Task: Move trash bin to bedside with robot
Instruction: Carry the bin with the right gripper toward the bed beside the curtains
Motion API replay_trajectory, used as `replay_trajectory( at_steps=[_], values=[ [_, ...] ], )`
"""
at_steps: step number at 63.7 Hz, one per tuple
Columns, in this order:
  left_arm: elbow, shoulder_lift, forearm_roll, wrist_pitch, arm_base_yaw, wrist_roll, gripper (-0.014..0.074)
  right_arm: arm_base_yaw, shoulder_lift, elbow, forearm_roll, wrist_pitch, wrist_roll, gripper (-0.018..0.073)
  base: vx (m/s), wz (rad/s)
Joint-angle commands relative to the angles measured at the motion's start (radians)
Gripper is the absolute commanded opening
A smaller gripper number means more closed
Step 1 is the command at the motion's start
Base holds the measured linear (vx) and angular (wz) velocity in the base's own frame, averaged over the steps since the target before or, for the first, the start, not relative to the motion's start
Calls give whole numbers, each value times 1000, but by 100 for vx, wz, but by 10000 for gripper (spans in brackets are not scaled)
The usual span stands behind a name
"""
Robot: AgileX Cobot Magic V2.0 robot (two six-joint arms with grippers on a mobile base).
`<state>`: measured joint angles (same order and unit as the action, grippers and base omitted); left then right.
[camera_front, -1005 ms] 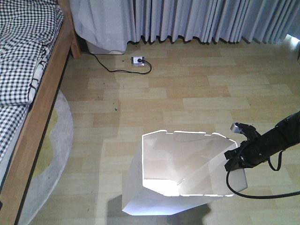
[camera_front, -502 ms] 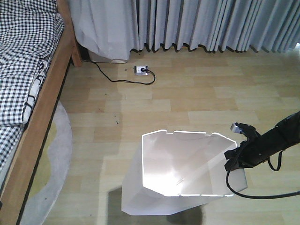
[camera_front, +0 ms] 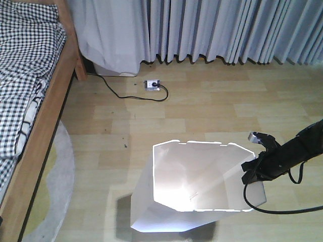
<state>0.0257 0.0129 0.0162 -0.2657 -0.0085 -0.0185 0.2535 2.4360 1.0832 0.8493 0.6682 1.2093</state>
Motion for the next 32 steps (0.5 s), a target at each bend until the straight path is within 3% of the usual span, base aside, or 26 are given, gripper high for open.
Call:
replay_trajectory(
  at_steps=[1, 32],
  values=[
    [19, 14, 2, 69, -6, -4, -6, 2, -80, 9, 69, 203, 9, -5, 23, -4],
    [19, 14, 2, 69, -6, -4, -6, 2, -80, 9, 69, 201, 9, -5, 24, -5]
  ],
)
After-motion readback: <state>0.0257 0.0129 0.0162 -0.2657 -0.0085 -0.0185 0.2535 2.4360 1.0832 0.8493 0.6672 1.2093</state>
